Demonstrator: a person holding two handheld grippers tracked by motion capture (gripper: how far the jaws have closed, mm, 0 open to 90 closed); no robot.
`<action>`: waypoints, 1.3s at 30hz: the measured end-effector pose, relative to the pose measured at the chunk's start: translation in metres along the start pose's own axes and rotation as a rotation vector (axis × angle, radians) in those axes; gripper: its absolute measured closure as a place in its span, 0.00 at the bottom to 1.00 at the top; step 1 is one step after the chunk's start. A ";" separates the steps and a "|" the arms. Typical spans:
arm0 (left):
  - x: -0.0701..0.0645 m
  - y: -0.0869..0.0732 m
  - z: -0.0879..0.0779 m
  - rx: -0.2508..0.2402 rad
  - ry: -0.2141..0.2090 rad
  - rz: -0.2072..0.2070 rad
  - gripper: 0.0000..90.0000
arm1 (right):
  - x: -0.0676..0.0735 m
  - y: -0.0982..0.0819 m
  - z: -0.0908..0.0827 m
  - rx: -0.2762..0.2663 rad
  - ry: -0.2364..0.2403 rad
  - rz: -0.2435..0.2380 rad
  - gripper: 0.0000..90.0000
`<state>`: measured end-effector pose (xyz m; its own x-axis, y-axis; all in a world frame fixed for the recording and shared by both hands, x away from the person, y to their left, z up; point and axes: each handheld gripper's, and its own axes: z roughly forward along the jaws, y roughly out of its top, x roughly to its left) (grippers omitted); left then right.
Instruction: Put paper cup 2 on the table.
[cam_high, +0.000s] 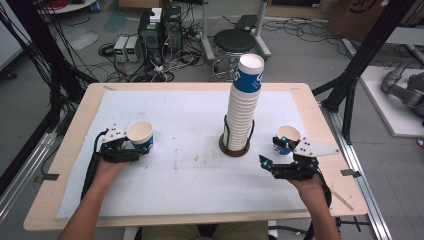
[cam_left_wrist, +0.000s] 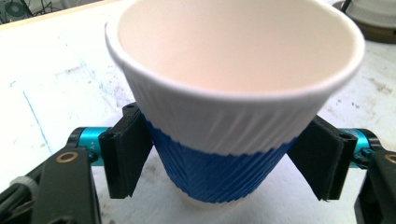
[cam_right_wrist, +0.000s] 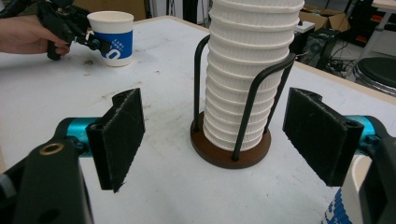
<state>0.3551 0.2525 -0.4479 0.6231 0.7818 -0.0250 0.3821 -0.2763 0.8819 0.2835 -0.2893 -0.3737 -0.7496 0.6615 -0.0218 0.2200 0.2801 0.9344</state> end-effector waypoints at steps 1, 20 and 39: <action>0.000 0.000 0.000 0.003 0.002 -0.001 0.28 | 0.000 0.000 0.000 0.000 0.001 0.000 0.24; -0.002 -0.011 -0.040 -0.090 -0.084 -0.075 0.21 | -0.006 -0.005 -0.003 0.009 -0.015 0.011 0.24; -0.020 0.009 -0.078 -0.438 -0.067 -0.056 0.18 | -0.018 -0.011 -0.021 0.005 -0.115 0.019 0.24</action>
<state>0.2926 0.2781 -0.4029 0.6579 0.7470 -0.0961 0.1004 0.0394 0.9942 0.2810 -0.3191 -0.3765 -0.6690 0.7419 -0.0447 0.2367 0.2697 0.9334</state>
